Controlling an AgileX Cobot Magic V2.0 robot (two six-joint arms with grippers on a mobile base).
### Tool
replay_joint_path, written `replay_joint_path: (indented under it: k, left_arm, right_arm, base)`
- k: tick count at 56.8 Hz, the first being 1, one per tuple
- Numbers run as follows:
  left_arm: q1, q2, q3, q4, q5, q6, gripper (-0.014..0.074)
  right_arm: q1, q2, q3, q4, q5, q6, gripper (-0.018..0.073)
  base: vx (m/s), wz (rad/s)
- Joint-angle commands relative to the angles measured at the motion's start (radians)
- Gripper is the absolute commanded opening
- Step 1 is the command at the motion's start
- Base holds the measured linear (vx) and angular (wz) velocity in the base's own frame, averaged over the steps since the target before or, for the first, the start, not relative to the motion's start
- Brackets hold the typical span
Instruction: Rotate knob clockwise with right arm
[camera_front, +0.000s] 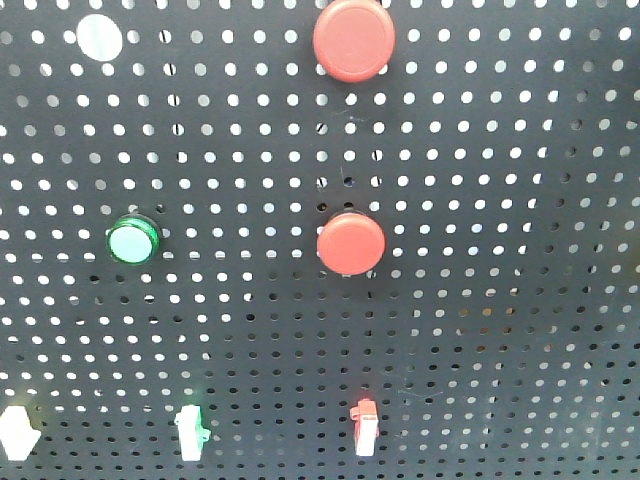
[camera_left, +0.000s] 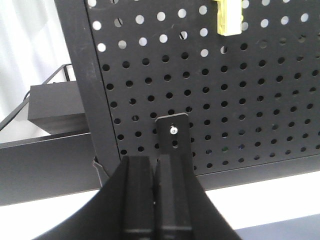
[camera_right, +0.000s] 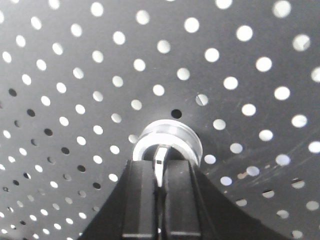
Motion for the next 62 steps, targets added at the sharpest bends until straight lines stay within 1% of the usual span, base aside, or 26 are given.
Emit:
replay_joint_path:
  k: [1,14,19,22,28,36,41,46,50,52,55,59,62]
  left_arm:
    - [-0.008,-0.016,0.033,-0.010,-0.086,-0.004,-0.0006]
    - [-0.008,-0.016,0.033,-0.010,-0.086,-0.004,-0.0006]
    - [-0.008,-0.016,0.033,-0.010,-0.086,-0.004,-0.0006]
    - [-0.008,-0.016,0.033,-0.010,-0.086,-0.004,-0.0006]
    - [-0.008,-0.016,0.033,-0.010,-0.086,-0.004,-0.0006]
    - [-0.008,-0.016,0.033,-0.010,-0.086,-0.004,-0.0006]
    - [-0.008,-0.016,0.033,-0.010,-0.086,-0.004,-0.0006]
    - [-0.008,-0.016,0.033,-0.010,-0.086,-0.004,-0.0006]
    - [-0.008,-0.016,0.033,-0.010,-0.086,-0.004,-0.0006]
    - [-0.008,-0.016,0.033,-0.010,-0.086,-0.004,-0.0006]
    - [-0.008,-0.016,0.033,-0.010,-0.086,-0.004,-0.0006]
    - [-0.008,-0.016,0.033,-0.010,-0.086,-0.004,-0.0006]
    - [-0.008,-0.016,0.033,-0.010,-0.086,-0.004,-0.0006]
  right_arm:
    - [0.009,0.007,-0.038,0.122,-0.143,-0.030,0.0177]
    - [0.009,-0.005,-0.038,0.119,-0.129,-0.030,0.0456]
    - [0.009,-0.028,-0.038,0.112,-0.118,-0.054,0.0522]
    - [0.009,-0.045,-0.038,0.099,-0.116,-0.085,0.0540]
    - [0.009,-0.085,-0.038,0.057,-0.104,-0.133,0.0540]
    - [0.009,-0.148,-0.038,-0.059,-0.083,-0.137,0.0521]
    - [0.009,-0.185,-0.038,-0.148,-0.067,-0.155,0.0495]
    - [0.009,-0.219,-0.038,-0.262,-0.025,-0.219,0.0435]
    - [0.009,-0.245,-0.038,-0.345,0.041,-0.298,0.0341]
    - [0.009,-0.257,-0.038,-0.382,0.083,-0.330,0.0278]
    - [0.009,-0.274,-0.038,-0.430,0.152,-0.361,0.0159]
    - [0.009,-0.293,-0.036,-0.489,0.230,-0.374,-0.0004]
    - [0.010,-0.307,-0.036,-0.515,0.263,-0.373,-0.0014]
  base:
    - [0.00,0.00]
    - [0.00,0.00]
    - [0.00,0.00]
    - [0.00,0.00]
    - [0.00,0.00]
    - [0.00,0.00]
    - [0.00,0.00]
    - [0.00,0.00]
    - [0.00,0.00]
    - [0.00,0.00]
    - [0.00,0.00]
    - [0.00,0.00]
    - [0.00,0.00]
